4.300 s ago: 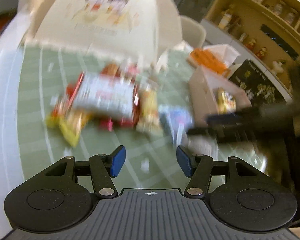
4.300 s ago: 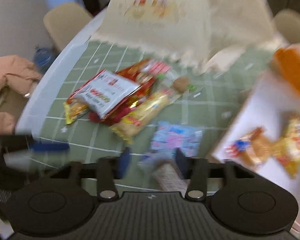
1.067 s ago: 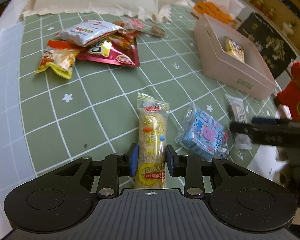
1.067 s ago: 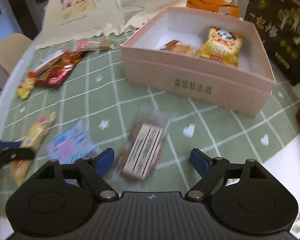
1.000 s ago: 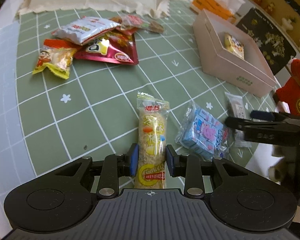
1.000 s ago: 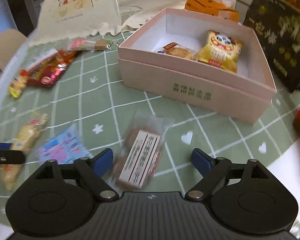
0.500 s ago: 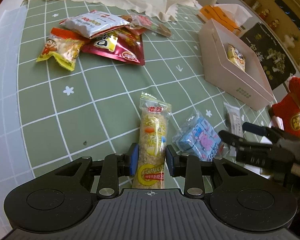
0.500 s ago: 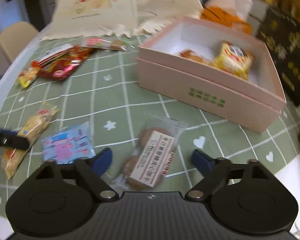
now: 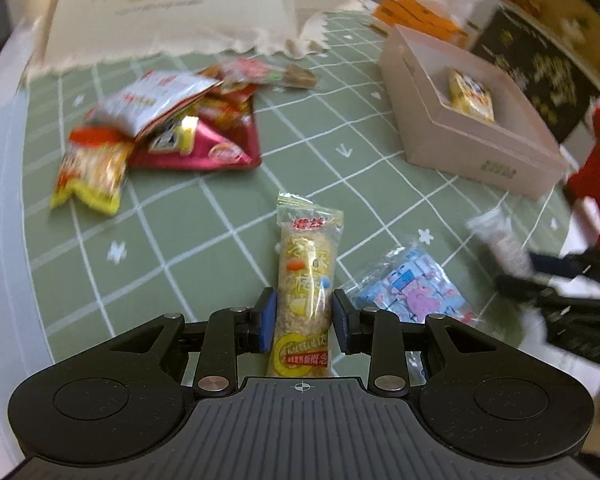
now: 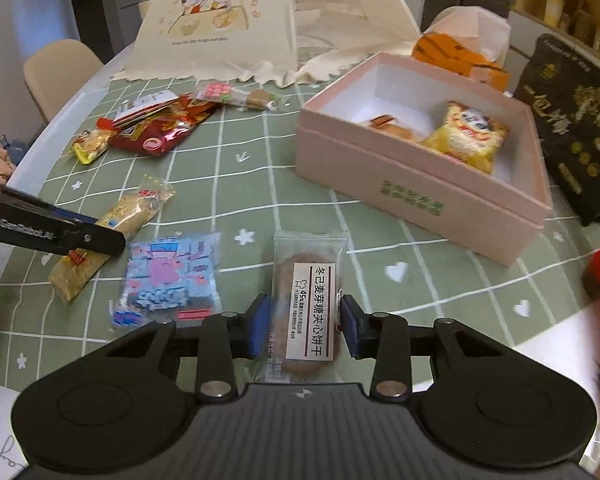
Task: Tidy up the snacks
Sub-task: 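Grasp the brown cookie packet with the right gripper while the left gripper lifts the cracker bag, then drop the cracker bag into the box while the right gripper carries the cookie packet there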
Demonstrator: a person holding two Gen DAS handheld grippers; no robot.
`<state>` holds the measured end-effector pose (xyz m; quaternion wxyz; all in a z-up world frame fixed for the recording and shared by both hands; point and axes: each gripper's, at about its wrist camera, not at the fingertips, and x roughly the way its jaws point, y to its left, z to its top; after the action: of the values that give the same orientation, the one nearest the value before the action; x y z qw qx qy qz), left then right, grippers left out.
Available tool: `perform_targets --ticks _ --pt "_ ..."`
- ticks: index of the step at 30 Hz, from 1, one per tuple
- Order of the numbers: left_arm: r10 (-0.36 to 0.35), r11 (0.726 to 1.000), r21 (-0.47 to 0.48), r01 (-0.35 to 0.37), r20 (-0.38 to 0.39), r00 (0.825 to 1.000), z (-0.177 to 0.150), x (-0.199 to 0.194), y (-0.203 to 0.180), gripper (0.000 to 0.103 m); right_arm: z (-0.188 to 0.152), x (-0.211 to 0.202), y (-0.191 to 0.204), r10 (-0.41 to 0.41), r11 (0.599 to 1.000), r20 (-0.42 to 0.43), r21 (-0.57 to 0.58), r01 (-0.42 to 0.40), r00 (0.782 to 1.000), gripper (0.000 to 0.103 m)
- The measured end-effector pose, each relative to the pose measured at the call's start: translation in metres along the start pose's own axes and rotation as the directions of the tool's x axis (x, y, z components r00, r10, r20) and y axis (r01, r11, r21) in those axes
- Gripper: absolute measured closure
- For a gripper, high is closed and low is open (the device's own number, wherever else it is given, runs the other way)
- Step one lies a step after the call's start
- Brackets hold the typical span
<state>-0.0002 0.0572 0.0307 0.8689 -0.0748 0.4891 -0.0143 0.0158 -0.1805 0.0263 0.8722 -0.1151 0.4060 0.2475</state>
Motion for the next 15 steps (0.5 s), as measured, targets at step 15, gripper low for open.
perform_targets --ticks 15 --pt "-0.335 0.940 0.186 0.285 0.362 0.870 0.109 -0.103 -0.057 0.070 0.001 -0.055 -0.041 -0.085 0.991 0.099 0.108 0.074 0.992 0.065"
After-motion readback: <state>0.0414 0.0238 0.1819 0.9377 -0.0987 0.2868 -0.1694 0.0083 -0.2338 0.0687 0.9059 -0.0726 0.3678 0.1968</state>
